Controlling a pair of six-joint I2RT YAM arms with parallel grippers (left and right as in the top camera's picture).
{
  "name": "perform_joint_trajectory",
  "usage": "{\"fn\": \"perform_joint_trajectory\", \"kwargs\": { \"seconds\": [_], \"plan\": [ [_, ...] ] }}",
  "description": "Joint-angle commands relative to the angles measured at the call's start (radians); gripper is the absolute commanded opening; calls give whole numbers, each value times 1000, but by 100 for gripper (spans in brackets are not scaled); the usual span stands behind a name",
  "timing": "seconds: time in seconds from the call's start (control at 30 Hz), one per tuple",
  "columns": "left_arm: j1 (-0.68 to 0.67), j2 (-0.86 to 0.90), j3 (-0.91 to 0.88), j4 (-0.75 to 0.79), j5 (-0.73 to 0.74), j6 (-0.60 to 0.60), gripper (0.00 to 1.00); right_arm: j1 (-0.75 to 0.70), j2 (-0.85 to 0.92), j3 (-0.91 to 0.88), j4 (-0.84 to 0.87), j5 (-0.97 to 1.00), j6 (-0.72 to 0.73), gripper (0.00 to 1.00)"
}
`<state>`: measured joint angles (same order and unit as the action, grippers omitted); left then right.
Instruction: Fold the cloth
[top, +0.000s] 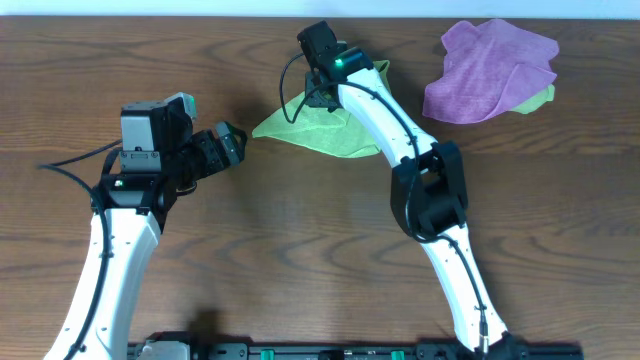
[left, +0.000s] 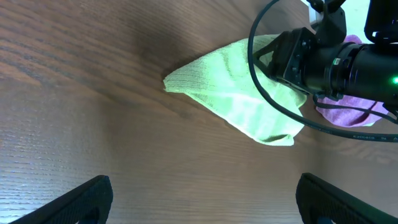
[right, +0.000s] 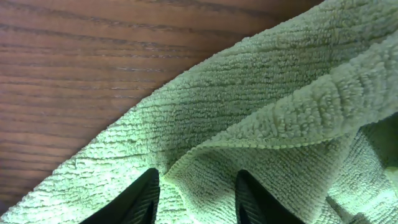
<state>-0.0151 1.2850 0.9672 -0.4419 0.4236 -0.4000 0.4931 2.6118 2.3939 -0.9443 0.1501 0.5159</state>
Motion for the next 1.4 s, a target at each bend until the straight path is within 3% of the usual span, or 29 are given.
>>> {"fn": "perform_joint_trajectory", "kwargs": {
  "seconds": [0.0,0.27,0.43,0.63,0.67,0.73,0.8,0.93,1.37],
  "plan": [
    [-1,5,17,-2,14,-7,95,-4,41,-2,2,2,2,38],
    [-1,5,16,-3,15,-7,95,-4,41,-28,3,3,-8,26],
    [-1,4,16,-3,15,-7,95,-5,41,-28,24,11,-40,1],
    [-1,5,17,-3,15,-7,95,-5,34,-18,35,11,-69,1],
    [-1,4,17,-3,15,-7,96,-5,32,-18,34,11,-69,12],
    [-1,5,16,-3,14,-7,95,-5,31,-18,30,11,-69,45],
    [-1,5,17,-3,14,-7,95,-4,31,-18,27,10,-69,52],
    [-1,5,16,-3,14,-7,95,-2,31,-18,34,11,-68,50],
    [-1,5,16,-3,11,-3,95,-2,52,-19,43,10,-68,28]
  ]
}}
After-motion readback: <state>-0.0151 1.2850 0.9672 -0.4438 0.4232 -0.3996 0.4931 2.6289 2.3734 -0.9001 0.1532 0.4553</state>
